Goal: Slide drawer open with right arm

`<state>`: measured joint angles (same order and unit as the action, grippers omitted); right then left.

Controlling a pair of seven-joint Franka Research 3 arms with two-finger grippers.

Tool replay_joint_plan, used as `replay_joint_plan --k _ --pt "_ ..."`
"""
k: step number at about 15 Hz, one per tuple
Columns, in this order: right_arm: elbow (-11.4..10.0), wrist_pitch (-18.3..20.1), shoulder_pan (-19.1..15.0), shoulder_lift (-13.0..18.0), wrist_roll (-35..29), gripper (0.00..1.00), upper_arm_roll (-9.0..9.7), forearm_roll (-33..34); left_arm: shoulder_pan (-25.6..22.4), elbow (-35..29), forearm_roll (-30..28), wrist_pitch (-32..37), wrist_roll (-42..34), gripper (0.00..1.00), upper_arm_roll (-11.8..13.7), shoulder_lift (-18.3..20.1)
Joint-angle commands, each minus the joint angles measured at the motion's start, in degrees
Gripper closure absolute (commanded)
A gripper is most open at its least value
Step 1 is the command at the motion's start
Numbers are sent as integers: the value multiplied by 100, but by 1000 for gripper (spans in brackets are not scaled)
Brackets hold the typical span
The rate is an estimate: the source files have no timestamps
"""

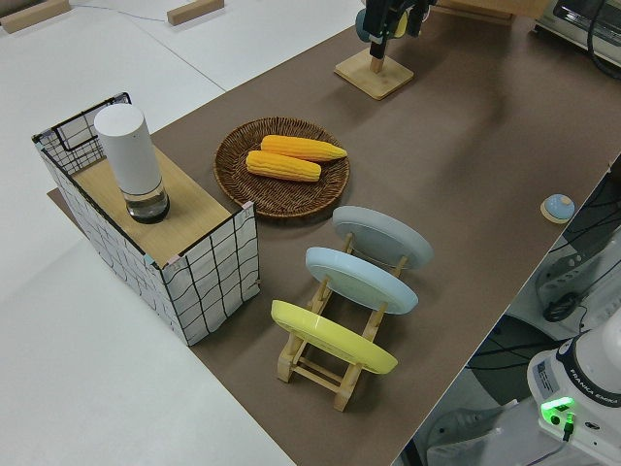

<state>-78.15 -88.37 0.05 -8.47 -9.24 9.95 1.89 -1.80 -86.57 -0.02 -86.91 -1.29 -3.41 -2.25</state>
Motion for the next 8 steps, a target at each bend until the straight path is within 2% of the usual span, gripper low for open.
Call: replay_joint_plan --k 1,4,8 --pt "-139 -172 -523 -23 510 15 130 -304 -22 149 98 113 -55 7 -37 -65" --pt "-148 -163 -603 -199 476 15 121 -539 -22 140 98 113 -55 7 -37 -65" --pt "-104 -163 -533 -199 449 15 130 -400 -22 149 98 113 -55 7 -37 -65"
